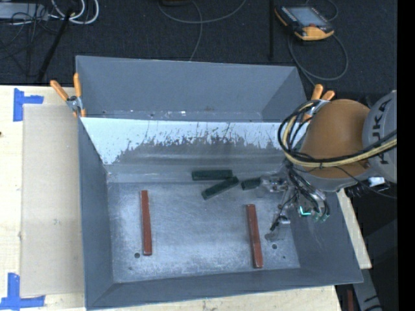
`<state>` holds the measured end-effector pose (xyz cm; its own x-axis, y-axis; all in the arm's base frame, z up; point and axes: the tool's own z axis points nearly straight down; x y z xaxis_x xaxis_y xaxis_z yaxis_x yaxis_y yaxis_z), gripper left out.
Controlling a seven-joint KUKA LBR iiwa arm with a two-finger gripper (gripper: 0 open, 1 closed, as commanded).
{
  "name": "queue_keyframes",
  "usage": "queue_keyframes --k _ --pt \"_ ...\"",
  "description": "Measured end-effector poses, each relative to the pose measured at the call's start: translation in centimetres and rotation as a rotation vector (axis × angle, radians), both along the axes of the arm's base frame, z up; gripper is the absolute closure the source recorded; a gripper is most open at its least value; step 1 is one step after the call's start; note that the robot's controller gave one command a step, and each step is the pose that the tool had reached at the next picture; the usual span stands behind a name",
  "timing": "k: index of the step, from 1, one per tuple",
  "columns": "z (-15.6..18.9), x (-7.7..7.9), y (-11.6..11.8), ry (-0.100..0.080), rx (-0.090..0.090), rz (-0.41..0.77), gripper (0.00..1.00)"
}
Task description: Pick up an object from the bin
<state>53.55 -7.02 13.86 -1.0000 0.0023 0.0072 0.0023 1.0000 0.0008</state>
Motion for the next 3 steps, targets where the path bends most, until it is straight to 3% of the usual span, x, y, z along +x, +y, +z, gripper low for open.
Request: queue_keyframes --k 1,2,3 --pt "-6.7 -5.4 -0.5 -0.019 -0.001 0.785 0.0" --pt "-3.9 -6.3 5.0 -0.008 0.006 1.19 0.0" --pt "-3.5 -1.8 -1.3 -0.006 0.006 1.718 0.0"
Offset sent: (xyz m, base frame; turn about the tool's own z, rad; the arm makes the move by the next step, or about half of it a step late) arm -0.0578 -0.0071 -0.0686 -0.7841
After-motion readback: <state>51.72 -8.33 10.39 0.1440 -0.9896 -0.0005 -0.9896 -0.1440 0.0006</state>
